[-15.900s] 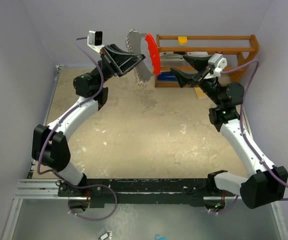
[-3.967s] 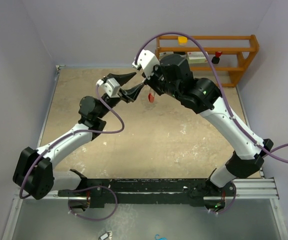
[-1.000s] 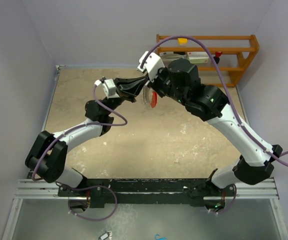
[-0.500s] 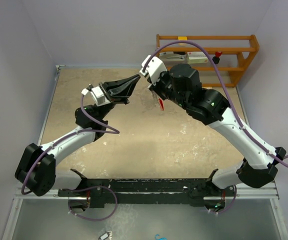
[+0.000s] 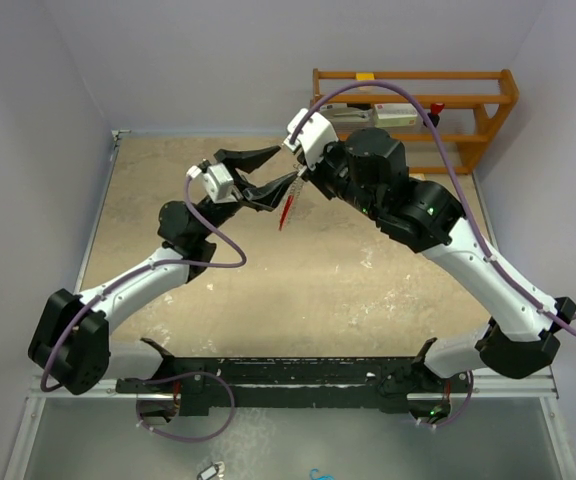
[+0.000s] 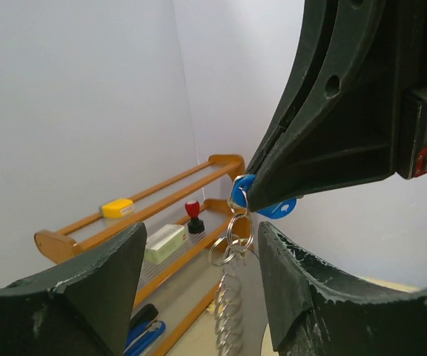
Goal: Remove the keys from the keyring
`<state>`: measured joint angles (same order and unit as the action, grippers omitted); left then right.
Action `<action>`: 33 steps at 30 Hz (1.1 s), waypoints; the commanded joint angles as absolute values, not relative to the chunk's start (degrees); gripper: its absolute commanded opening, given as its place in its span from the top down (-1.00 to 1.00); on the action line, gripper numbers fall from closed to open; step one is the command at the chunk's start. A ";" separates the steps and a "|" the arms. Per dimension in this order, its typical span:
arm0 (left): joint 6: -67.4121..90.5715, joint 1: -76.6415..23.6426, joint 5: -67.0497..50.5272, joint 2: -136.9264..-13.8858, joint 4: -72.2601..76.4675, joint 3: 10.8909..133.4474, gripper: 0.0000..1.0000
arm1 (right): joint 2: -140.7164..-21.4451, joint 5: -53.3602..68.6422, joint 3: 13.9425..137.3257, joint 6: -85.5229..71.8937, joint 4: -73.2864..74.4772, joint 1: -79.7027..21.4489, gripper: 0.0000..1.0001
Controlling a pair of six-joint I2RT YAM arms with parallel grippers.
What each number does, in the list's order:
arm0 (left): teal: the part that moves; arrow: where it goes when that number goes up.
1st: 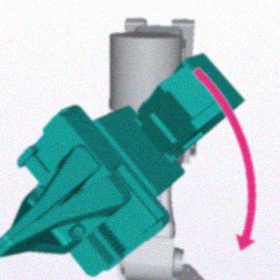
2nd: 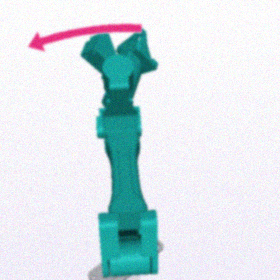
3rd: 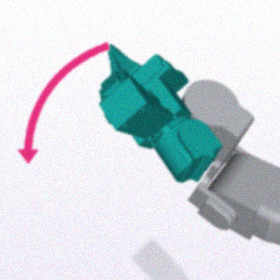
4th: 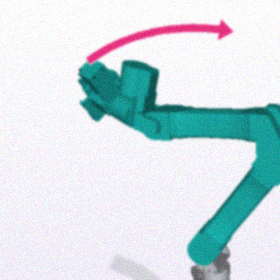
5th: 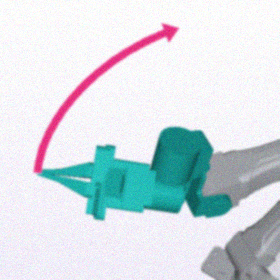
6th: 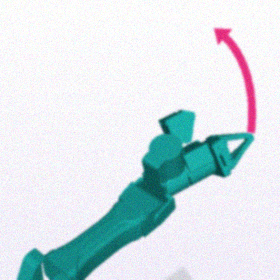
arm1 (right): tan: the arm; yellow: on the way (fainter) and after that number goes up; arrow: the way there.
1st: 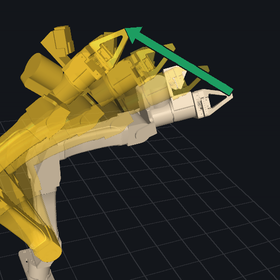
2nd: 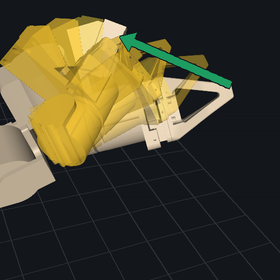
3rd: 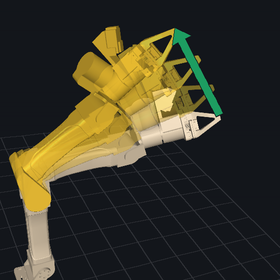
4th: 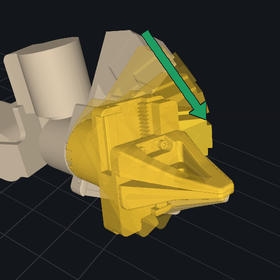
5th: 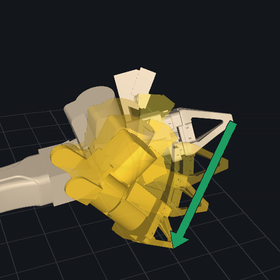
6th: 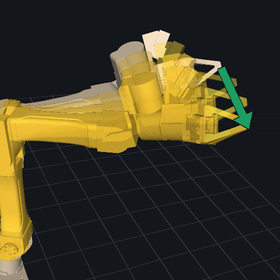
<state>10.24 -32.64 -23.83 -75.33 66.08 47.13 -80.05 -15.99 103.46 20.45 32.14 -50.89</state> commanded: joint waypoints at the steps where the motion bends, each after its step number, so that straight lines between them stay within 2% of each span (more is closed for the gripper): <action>1: 4.88 -32.69 -23.00 -72.20 62.64 47.71 -0.15 | -77.78 -16.68 103.21 21.18 27.64 -50.98 1.00; 7: 3.06 -32.71 -22.96 -72.50 65.43 47.41 0.14 | -77.91 -16.09 103.11 20.90 27.66 -50.99 1.00; 11: 3.93 -32.78 -25.85 -73.70 66.87 48.59 0.41 | -78.09 -15.96 103.25 20.90 27.64 -50.98 1.00; 13: 4.55 -32.78 -27.71 -74.44 66.95 49.48 0.48 | -78.13 -15.83 103.31 20.92 27.77 -50.98 1.00; 17: 5.26 -32.78 -31.66 -75.79 67.52 50.53 0.41 | -78.05 -15.74 103.18 20.90 27.73 -50.98 1.00; 22: 4.65 -32.78 -30.13 -76.29 67.52 50.71 0.27 | -78.05 -15.32 103.14 20.80 27.79 -50.98 1.00; 33: 4.58 -33.07 -29.66 -78.89 68.55 52.53 0.31 | -78.00 -13.11 103.74 20.57 28.05 -51.02 1.00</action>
